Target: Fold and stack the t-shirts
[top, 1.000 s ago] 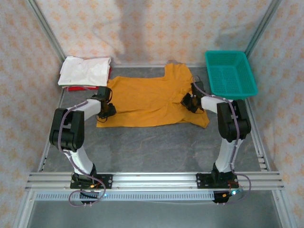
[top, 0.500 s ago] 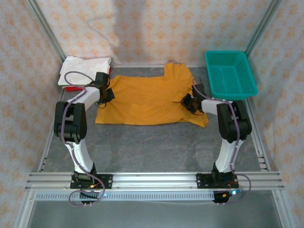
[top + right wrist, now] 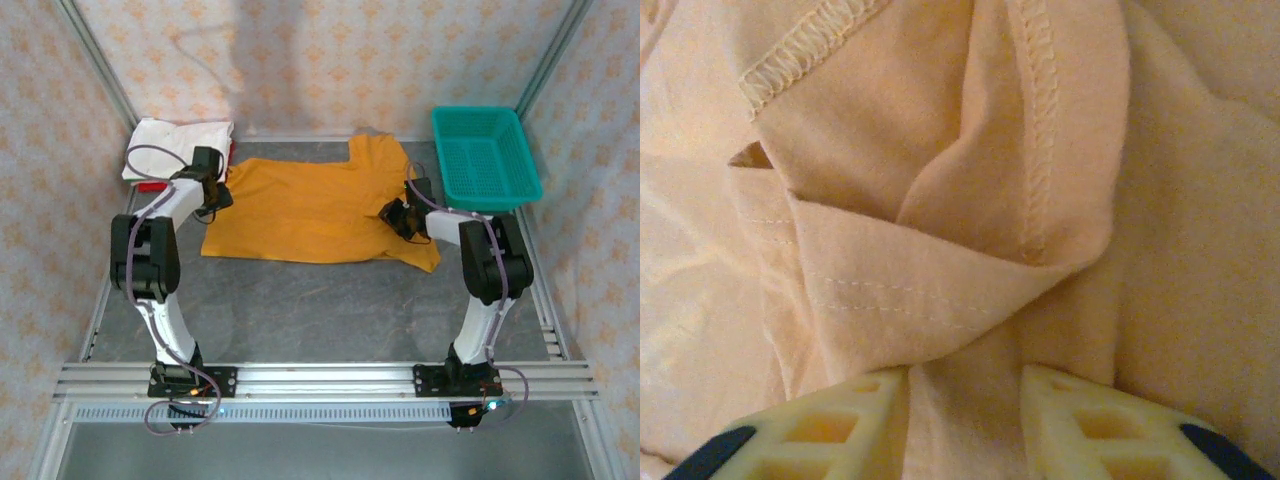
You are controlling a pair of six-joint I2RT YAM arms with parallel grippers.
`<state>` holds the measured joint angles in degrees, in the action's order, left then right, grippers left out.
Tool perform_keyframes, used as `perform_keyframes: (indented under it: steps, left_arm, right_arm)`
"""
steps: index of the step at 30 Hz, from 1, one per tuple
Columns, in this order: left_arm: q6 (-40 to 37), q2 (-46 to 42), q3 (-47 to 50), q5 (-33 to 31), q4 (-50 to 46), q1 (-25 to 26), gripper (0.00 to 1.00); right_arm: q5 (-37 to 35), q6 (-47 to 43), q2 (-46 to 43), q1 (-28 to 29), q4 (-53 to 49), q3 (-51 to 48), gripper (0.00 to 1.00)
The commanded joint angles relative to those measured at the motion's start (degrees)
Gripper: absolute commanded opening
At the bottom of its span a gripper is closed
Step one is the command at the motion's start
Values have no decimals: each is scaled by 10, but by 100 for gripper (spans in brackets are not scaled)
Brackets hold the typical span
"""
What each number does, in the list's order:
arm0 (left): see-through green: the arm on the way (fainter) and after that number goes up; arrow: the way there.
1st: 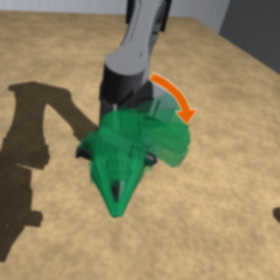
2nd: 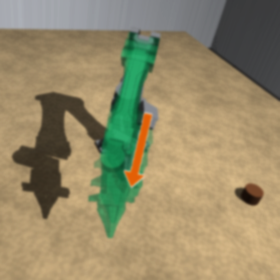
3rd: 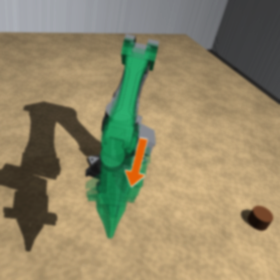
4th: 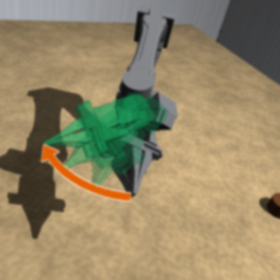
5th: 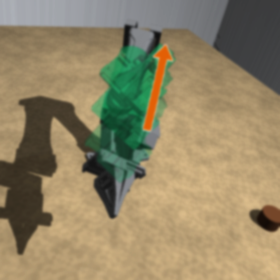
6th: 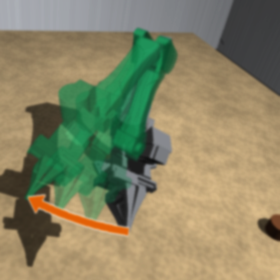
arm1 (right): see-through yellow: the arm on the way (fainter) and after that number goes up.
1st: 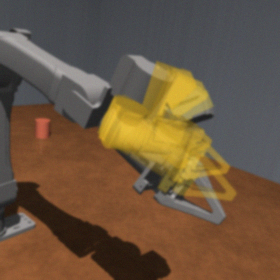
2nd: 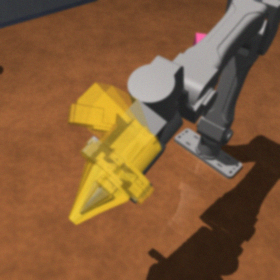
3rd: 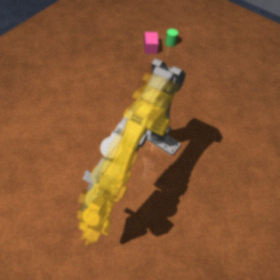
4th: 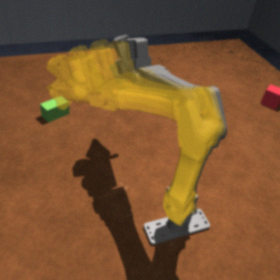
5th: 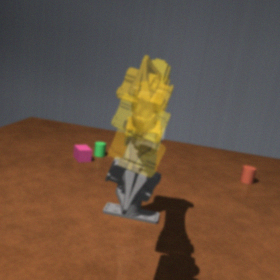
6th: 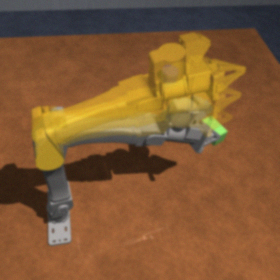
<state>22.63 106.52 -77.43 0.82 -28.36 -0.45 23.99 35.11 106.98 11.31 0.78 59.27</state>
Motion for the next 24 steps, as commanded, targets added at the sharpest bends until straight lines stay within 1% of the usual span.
perform_keyframes:
  steps: [1, 4, 6, 10, 14, 18, 24]
  left_arm:
    - [14, -44, 36, -12, -7, 18, 46]
    - [25, -53, 80, 33, 30, 18, 46]
    - [31, -39, 89, 54, 35, 19, 47]
    - [43, -12, 107, 88, 48, 19, 46]
    - [64, -14, 151, 110, 72, 16, 46]
    - [99, -39, 218, 142, 96, 7, 46]
    - [129, -132, 333, 130, 107, 4, 46]
  right_arm:
    - [-10, -25, -46, -3, -40, -18, 38]
    - [-25, -38, -76, 0, -48, -28, 40]
    - [-38, -45, -85, 2, -71, -26, 41]
    - [-54, -43, -84, 5, -104, -26, 42]
    - [-60, -42, -77, 4, -106, -39, 43]
    - [-79, -38, -97, 4, -118, -74, 44]
    - [-85, -23, -159, 1, -145, -163, 46]
